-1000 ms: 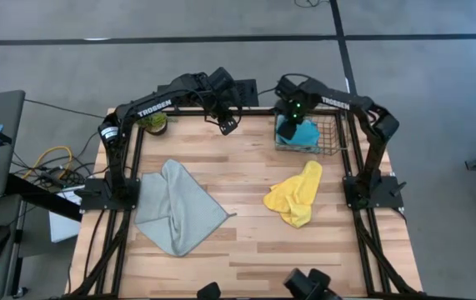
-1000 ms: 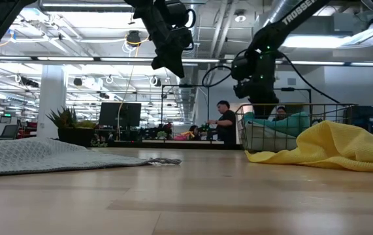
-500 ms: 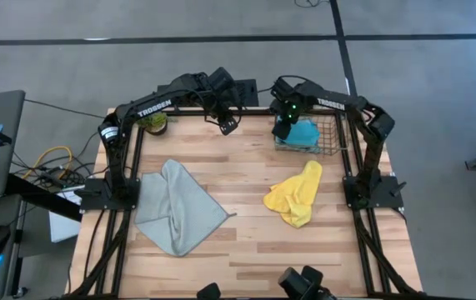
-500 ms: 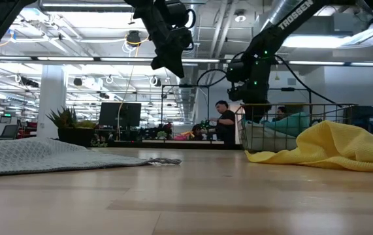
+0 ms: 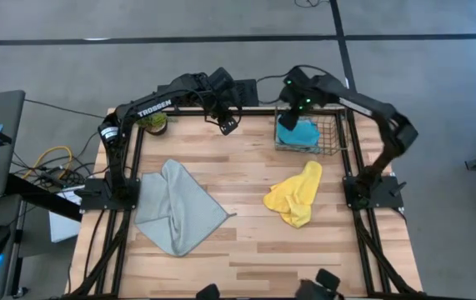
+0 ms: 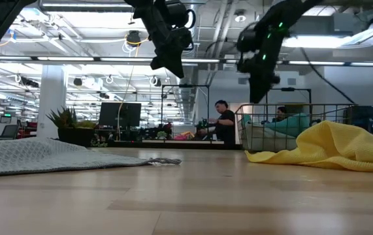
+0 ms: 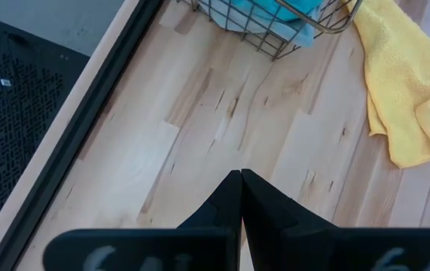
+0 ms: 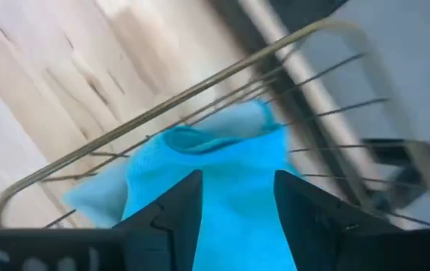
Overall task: Fold microfiber towels
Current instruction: Fold the yellow microfiber cloth
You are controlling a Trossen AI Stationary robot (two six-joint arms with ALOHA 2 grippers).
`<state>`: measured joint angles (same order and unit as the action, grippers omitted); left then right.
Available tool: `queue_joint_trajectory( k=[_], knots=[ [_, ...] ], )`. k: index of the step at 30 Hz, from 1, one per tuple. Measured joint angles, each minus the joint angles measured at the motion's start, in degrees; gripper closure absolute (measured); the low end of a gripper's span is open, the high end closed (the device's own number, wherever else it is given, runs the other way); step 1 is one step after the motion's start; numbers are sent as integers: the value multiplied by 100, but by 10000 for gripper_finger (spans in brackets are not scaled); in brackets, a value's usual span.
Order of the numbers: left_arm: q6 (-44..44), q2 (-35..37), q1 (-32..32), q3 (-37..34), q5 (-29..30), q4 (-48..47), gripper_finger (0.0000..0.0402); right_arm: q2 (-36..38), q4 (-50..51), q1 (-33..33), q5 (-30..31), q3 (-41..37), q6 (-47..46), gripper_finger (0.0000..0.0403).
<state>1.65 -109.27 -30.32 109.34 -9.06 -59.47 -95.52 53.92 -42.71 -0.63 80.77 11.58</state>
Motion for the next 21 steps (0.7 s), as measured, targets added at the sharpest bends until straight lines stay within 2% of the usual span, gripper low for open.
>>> queue_joint_trajectory(
  k=[7, 11, 14, 18, 21],
  knots=[
    [-66, 161, 173, -2, 232, -398, 401, 1395, 394, 671, -9, 4, 757, 216],
    [-306, 294, 351, -2, 290, -814, 401, 1951, 1064, 1196, -125, 7, 679, 216],
    [-363, 329, 579, -4, 334, -857, 401, 2149, 1706, 1715, -173, 7, 187, 216],
    [3, 330, 962, -4, -241, -864, 401, 2254, 2397, 2532, -243, 7, -852, 216],
    [336, 341, 1324, -156, -377, -476, 401, 2264, 2596, 3170, -246, 7, -1720, 217]
  ],
)
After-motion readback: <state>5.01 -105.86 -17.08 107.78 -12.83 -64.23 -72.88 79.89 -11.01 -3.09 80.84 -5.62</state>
